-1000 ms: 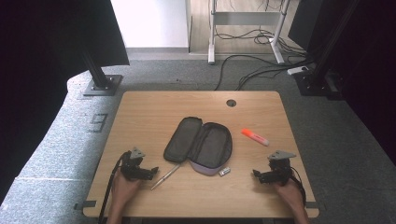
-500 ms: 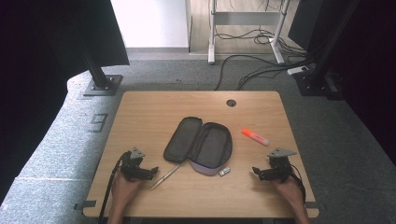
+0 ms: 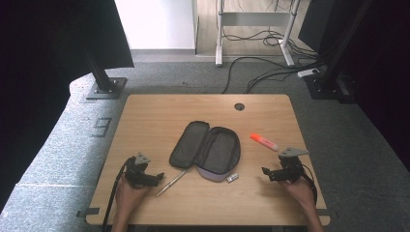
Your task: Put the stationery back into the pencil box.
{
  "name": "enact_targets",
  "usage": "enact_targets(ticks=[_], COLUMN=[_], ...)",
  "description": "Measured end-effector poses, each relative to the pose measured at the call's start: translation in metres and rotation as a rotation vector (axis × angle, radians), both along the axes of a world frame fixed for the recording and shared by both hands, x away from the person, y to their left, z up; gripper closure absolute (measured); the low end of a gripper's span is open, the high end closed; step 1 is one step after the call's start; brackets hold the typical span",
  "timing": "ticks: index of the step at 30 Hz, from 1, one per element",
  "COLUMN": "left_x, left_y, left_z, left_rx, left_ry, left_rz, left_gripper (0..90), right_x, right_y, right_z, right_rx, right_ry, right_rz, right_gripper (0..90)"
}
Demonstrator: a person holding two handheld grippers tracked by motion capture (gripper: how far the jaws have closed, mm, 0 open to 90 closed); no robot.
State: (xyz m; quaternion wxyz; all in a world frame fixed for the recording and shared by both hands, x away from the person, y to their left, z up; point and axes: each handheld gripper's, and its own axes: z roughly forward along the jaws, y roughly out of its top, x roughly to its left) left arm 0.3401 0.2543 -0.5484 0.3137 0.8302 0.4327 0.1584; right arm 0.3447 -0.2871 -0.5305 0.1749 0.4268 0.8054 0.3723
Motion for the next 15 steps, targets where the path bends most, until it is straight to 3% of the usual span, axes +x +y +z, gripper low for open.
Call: enact_targets(ticks=[11, 15], left_x=[0.000, 0.000], left_y=[0.000, 0.000], left_z=[0.000, 0.000], left_rx=[0.001, 0.000], left_ry=[0.000, 0.000], left_rz=[0.001, 0.001], left_gripper=[0.0, 0.0], right_x=[0.015, 0.021], right_y=[-0.006, -0.009], right_z=[0.009, 0.011], right_rx=[0.034, 0.015], right_ry=[-0.008, -0.006], right_rz=[-0.001, 0.007], right_gripper=[11.1, 10.3])
